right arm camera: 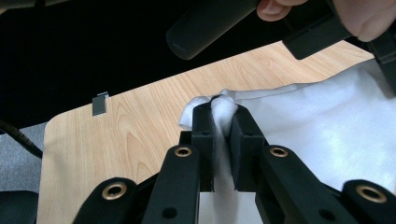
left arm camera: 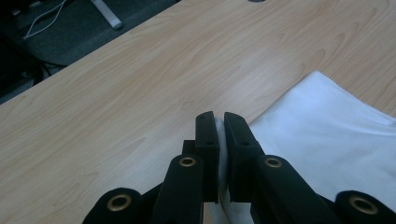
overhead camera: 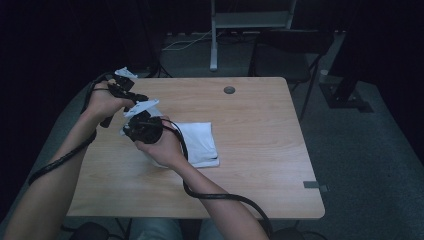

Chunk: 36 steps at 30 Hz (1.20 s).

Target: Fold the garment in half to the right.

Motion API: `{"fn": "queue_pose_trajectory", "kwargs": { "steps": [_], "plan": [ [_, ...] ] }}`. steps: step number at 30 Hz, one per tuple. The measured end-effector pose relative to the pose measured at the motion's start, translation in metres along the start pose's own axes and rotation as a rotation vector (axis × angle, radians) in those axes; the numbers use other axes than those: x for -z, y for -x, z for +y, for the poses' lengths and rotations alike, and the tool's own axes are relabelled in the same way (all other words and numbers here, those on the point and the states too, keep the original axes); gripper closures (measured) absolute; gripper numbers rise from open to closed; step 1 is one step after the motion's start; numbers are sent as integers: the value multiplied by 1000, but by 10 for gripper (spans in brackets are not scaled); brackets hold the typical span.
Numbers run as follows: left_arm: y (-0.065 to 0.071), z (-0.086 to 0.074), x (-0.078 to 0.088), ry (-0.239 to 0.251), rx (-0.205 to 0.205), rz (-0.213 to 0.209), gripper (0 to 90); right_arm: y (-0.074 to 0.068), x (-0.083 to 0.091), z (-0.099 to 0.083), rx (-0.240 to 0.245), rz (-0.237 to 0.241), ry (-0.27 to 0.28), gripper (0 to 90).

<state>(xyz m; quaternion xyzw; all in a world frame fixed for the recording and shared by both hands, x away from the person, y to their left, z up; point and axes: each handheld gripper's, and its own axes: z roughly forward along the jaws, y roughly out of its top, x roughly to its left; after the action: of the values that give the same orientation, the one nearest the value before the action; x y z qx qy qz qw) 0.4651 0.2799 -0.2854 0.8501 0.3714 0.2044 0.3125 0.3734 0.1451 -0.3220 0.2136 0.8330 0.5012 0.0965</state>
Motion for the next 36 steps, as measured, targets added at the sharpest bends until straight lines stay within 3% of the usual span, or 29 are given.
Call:
{"fn": "queue_pose_trajectory", "kwargs": {
  "steps": [36],
  "plan": [
    [16, 13, -17, 9, -4, -30, 855, 17, 24, -13, -5, -25, -30, 825]
  ]
}}
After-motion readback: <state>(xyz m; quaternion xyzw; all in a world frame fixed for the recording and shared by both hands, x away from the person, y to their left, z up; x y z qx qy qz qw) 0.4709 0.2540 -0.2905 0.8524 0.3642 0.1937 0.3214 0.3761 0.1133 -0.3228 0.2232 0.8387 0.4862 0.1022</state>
